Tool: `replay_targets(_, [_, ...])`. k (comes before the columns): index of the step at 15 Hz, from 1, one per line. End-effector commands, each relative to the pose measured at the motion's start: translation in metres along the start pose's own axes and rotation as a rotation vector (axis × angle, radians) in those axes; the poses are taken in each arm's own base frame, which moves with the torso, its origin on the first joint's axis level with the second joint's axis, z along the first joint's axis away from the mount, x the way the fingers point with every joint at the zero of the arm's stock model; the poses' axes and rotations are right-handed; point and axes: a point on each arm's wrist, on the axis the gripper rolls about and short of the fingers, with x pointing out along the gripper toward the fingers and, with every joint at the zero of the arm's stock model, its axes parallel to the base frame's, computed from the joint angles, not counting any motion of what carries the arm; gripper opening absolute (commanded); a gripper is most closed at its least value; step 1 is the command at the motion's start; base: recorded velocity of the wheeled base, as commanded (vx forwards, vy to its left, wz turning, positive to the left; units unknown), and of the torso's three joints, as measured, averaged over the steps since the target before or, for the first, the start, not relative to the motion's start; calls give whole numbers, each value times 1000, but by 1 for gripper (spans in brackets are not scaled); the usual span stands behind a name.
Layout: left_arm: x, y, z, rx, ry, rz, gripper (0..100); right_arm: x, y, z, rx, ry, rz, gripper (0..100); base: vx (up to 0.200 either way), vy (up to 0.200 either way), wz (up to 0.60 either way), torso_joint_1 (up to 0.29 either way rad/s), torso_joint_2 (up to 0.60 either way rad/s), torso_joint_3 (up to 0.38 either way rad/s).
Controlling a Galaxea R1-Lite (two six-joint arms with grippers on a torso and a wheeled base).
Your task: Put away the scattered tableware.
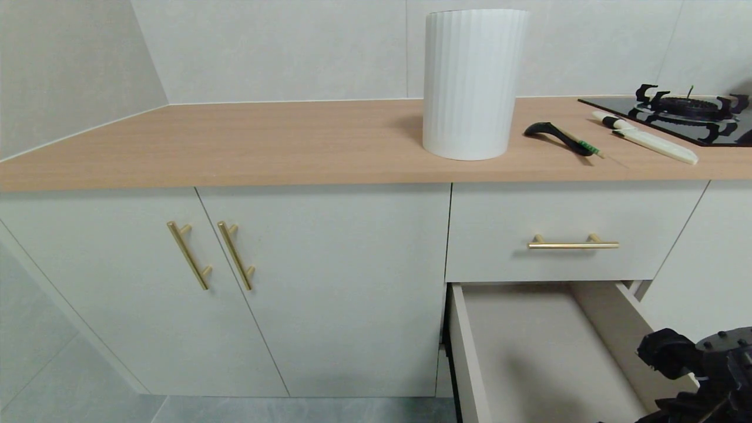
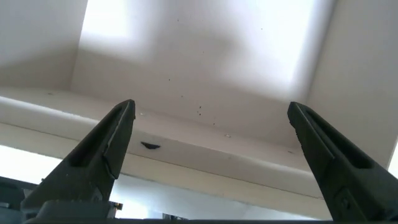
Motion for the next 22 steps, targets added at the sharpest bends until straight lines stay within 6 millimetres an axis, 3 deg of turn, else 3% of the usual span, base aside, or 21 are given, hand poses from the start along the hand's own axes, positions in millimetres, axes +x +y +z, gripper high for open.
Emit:
replay_targets(1, [0, 0, 0, -1, 0, 1, 100, -1, 1, -5, -11, 14, 6, 100, 0, 0, 0, 0, 0, 0])
replay_targets(4, [0, 0, 0, -1, 0, 1, 100, -3, 4, -17, -40, 59, 19, 100, 0, 0, 0, 0, 0, 0])
replay_targets(8, [0, 0, 0, -1, 1, 1, 100, -6, 4, -9, -33, 14, 21, 100, 0, 0, 0, 0, 0, 0])
replay_targets(9, [0, 0, 0, -1, 0, 1, 100, -9, 4, 2, -23, -36, 22, 100, 0, 0, 0, 0, 0, 0])
replay_targets(12, [0, 0, 0, -1, 1, 1, 100, -33, 5, 63, 9, -182, 8, 100, 0, 0, 0, 0, 0, 0])
replay_targets(13, [0, 0, 0, -1, 1, 1, 100, -54, 4, 97, 18, -216, 8, 100, 0, 0, 0, 0, 0, 0])
replay_targets(15, [0, 0, 0, -1, 0, 1, 100, -84, -1, 133, 35, -281, 1, 100, 0, 0, 0, 0, 0, 0])
replay_targets(22, [0, 0, 0, -1, 1, 1, 100, -91, -6, 142, 60, -325, -15, 100, 0, 0, 0, 0, 0, 0])
